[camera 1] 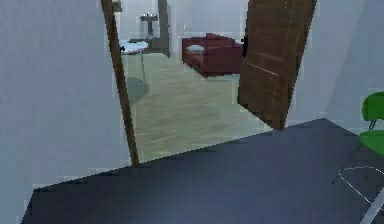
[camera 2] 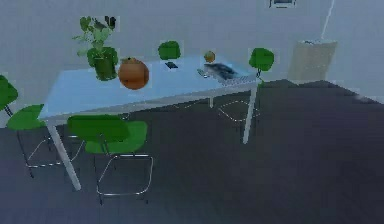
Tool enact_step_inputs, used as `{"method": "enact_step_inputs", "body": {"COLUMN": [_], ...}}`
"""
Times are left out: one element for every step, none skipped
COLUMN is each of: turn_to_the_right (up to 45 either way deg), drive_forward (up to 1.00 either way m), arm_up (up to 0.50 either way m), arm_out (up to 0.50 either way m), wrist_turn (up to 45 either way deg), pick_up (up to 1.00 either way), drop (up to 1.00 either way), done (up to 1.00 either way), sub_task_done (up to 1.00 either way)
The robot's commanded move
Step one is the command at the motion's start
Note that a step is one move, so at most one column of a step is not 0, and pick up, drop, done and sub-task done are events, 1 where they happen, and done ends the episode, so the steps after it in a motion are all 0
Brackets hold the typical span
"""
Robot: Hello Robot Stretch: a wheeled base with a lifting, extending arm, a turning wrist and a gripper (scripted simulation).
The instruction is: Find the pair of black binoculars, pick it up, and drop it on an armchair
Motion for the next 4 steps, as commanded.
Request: {"method": "enact_step_inputs", "body": {"turn_to_the_right": [0.0, -6.0, 0.0, 3.0], "drive_forward": [1.00, 0.00, 0.50, 0.00], "arm_up": [0.00, 0.00, 0.00, 0.00], "arm_out": [0.00, 0.00, 0.00, 0.00], "wrist_turn": [0.0, 0.0, 0.0, 0.0], "pick_up": [0.00, 0.00, 0.00, 0.00], "drop": [0.00, 0.00, 0.00, 0.00], "done": [0.00, 0.00, 0.00, 0.00], "sub_task_done": [0.00, 0.00, 0.00, 0.00]}}
